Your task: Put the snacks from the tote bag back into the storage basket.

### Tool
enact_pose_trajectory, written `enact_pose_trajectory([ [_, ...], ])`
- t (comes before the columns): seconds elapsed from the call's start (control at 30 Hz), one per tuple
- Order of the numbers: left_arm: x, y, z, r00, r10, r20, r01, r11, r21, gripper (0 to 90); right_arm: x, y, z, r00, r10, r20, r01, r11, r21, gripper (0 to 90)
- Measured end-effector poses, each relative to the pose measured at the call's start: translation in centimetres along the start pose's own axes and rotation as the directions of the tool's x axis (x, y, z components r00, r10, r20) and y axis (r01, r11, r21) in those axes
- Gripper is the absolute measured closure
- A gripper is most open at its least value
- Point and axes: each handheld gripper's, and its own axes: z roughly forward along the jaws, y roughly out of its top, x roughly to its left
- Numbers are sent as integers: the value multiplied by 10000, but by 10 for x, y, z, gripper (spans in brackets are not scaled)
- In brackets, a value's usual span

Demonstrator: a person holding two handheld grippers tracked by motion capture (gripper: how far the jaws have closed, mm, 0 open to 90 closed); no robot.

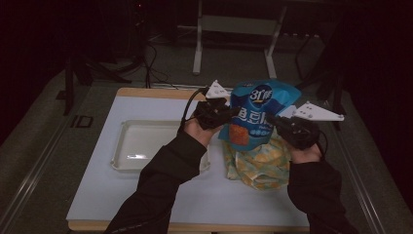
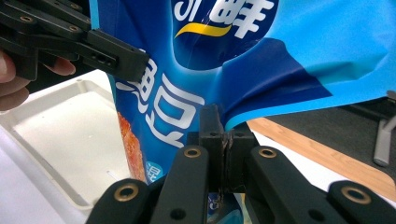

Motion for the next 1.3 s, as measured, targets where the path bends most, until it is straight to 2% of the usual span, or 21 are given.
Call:
enact_pose_trajectory([
  [0.1,1,-1,-3,10000,-4,-24,4,10000,15,887,4,2,3,10000,-45,-55,45,10000,5,887],
  [0.13,5,-3,-11,9999,-53,-120,53,10000,8,887,8,5,7,9998,-114,-145,115,9999,9,888],
  [0.63,25,-16,-53,9975,-337,-624,332,9994,-80,887,41,22,33,9962,-519,-697,515,9986,-75,888],
  [0.73,27,-18,-58,9970,-357,-692,354,9994,-65,888,43,23,35,9959,-529,-738,525,9986,-74,888],
  [0.77,30,-21,-64,9962,-380,-788,376,9993,-66,888,50,26,40,9943,-624,-870,619,9981,-77,888],
  [0.9,34,-25,-74,9949,-464,-892,456,9989,-111,888,58,30,46,9928,-698,-978,694,9976,-78,888],
  [1.03,40,-31,-91,9925,-567,-1083,557,9984,-117,888,72,36,55,9886,-894,-1214,884,9960,-139,889],
  [1.1,40,-31,-91,9925,-567,-1083,557,9984,-117,888,75,36,57,9877,-935,-1255,924,9956,-145,889],
  [1.13,42,-34,-99,9917,-554,-1162,543,9984,-125,888,75,36,57,9877,-935,-1255,924,9956,-145,889],
  [1.3,49,-41,-115,9882,-702,-1360,691,9975,-124,888,92,42,70,9817,-1084,-1568,1063,9941,-216,889],
])
